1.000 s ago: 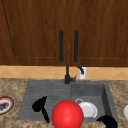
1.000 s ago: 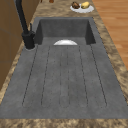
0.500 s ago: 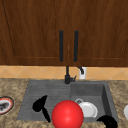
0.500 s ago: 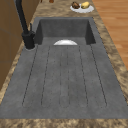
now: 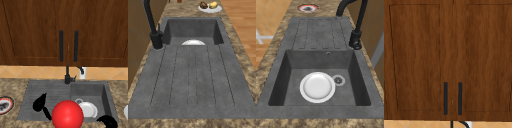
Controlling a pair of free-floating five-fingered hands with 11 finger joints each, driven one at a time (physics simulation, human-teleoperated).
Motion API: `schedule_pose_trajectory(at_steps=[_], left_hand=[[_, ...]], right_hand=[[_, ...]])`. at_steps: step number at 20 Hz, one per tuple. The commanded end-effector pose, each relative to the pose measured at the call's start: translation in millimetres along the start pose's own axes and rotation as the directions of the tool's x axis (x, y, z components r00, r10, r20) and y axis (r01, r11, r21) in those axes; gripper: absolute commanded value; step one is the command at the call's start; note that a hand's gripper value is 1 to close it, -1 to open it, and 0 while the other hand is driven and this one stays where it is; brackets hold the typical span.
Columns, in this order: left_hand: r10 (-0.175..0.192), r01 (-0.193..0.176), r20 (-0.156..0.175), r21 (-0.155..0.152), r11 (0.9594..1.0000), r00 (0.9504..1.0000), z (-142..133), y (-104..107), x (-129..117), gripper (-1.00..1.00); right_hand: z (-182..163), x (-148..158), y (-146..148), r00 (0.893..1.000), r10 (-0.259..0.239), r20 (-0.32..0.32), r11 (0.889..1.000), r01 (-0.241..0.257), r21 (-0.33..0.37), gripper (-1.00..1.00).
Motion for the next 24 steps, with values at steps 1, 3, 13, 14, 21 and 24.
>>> schedule_pose_trajectory(at_steps=[1, 3, 13, 14, 21, 24], left_hand=[[-0.097, 0.098, -0.022, 0.071, 0.9926, 0.9951, -3.6, -2.0, 0.5, -1.0], [-0.134, 0.136, -0.029, 0.056, 0.9892, 0.9905, -5.5, -3.8, 0.5, -1.0], [-0.199, 0.201, -0.049, 0.042, 0.9786, 0.9787, -4.4, -4.1, -27.3, -1.0], [-0.169, 0.169, -0.011, 0.043, 0.9846, 0.9855, -1.5, 0.5, -28.2, -1.0], [-0.163, 0.163, -0.006, 0.085, 0.983, 0.9866, -8.1, 13.0, -44.6, -1.0], [-0.174, 0.173, -0.002, 0.153, 0.973, 0.9847, -12.7, 21.3, -41.5, -1.0]], right_hand=[[0.0, 0.0, 0.0, 1.0, 0.0, 0.0, 1.0, 0.0, 0.0, 0.0], [0.0, 0.0, 0.0, 1.0, 0.0, 0.0, 1.0, 0.0, 0.0, 0.0], [0.0, 0.0, 0.0, 1.0, 0.0, 0.0, 1.0, 0.0, 0.0, 0.0], [0.0, 0.0, 0.0, 1.0, 0.0, 0.0, 1.0, 0.0, 0.0, 0.0], [0.0, 0.0, 0.0, 1.0, 0.0, 0.0, 1.0, 0.0, 0.0, 0.0], [0.0, 0.0, 0.0, 1.0, 0.0, 0.0, 1.0, 0.0, 0.0, 0.0]])
